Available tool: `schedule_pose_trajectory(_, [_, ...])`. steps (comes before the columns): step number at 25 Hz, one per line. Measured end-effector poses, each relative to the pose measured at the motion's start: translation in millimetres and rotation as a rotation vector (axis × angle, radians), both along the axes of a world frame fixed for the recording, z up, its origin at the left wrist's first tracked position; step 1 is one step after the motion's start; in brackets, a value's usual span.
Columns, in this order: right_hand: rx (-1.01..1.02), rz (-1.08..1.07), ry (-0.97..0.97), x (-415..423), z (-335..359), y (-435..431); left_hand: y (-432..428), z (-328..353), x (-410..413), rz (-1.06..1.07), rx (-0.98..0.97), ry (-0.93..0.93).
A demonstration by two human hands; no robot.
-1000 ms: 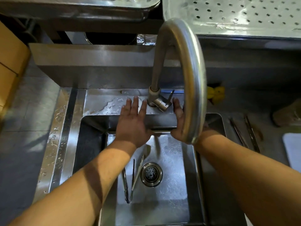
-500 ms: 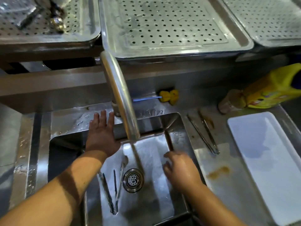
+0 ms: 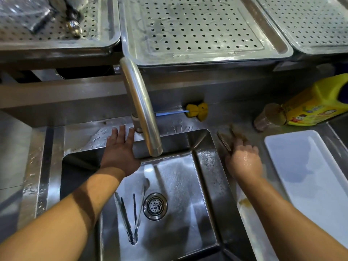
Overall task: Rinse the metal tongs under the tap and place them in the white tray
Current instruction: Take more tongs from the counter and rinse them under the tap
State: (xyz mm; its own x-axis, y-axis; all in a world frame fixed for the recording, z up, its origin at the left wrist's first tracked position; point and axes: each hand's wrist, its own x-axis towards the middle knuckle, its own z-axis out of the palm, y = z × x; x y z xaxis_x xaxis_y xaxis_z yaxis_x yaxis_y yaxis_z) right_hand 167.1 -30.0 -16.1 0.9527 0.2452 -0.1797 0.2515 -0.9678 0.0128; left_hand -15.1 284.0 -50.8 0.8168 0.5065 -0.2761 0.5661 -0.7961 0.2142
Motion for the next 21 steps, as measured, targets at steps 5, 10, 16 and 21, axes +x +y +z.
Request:
schedule_pose_trajectory(5, [0.066,-0.100,0.109,15.6,12.1,4.3,13.6,9.1,-1.6,0.018,-0.179,0.034])
schedule_pose_trajectory(10, [0.280,-0.060,0.148,-18.2,26.7,26.0,18.7,28.7,-6.6,0.142,-0.348,-0.094])
schedule_pose_trajectory(16, [0.720,-0.159,0.580,-93.6,25.0,53.2,-17.1,79.9,6.9,0.226,-0.298,-0.246])
schedule_pose_trajectory(21, [0.980,-0.339,0.953,-129.2,15.8,68.0,-32.8,123.5,41.3,0.230,-0.239,-0.146])
